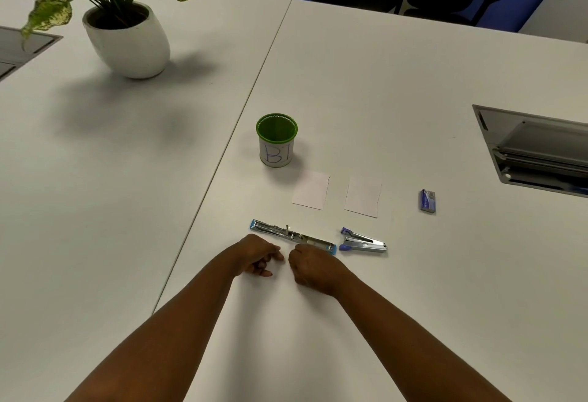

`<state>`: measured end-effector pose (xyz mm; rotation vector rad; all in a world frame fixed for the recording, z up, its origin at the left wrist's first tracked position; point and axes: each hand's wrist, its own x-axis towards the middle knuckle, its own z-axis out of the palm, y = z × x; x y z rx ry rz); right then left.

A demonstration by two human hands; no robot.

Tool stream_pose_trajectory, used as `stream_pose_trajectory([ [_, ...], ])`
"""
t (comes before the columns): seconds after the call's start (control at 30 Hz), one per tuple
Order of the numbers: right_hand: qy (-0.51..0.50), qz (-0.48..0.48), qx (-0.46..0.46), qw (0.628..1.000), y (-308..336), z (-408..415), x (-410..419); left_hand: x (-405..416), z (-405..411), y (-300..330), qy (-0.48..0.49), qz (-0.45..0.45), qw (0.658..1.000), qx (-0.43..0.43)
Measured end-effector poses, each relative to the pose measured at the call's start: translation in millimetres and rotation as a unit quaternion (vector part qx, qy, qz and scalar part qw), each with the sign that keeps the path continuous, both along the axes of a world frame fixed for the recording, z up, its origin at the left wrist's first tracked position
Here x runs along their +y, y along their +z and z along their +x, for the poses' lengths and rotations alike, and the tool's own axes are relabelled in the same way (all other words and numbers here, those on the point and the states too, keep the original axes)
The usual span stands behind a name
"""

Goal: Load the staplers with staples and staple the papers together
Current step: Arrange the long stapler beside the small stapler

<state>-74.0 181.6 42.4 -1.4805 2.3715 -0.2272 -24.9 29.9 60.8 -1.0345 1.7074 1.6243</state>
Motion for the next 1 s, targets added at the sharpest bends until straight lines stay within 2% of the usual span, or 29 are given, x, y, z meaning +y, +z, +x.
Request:
stream_pose_trajectory([
  [0.2,-0.117,-0.057,-0.106,0.986,24.7,2.3,-7.2,-1.6,0.2,-1.1,0.091,0.169,0.981,-0.016],
  [0.3,-0.159,-0.078,-0.154,0.972,32.8,0.8,-10.3,2.0,-1.2,3.2,0.111,0.213,0.971,-0.001],
  [0.4,-0.21,-0.096,-0.172,0.958,36.3,-3.4,-11.6,3.5,-2.0,6.8,0.126,0.229,0.965,0.018],
  [0.57,-0.231,-0.118,-0.169,0.951,39.3,-7.4,-10.6,4.2,-3.5,7.8,0.142,0.238,0.96,0.032],
  [0.63,-0.26,-0.155,-0.2,0.932,38.7,-9.3,-10.2,2.5,-2.4,8.2,0.152,0.247,0.956,0.037],
  [0.7,-0.302,-0.208,-0.243,0.898,37.8,-11.4,-9.7,-0.8,-0.8,10.3,0.166,0.264,0.949,0.042],
  [0.77,-0.338,-0.243,-0.251,0.874,35.8,-14.0,-9.6,-5.3,-0.6,12.1,0.171,0.267,0.947,0.056],
  [0.9,-0.359,-0.247,-0.227,0.871,33.9,-19.5,-10.9,-19.2,-10.8,15.5,0.205,0.24,0.943,0.1],
  [1.0,-0.349,-0.231,-0.216,0.882,33.1,-20.8,-12.6,-32.3,-22.2,26.2,0.192,0.233,0.946,0.115],
])
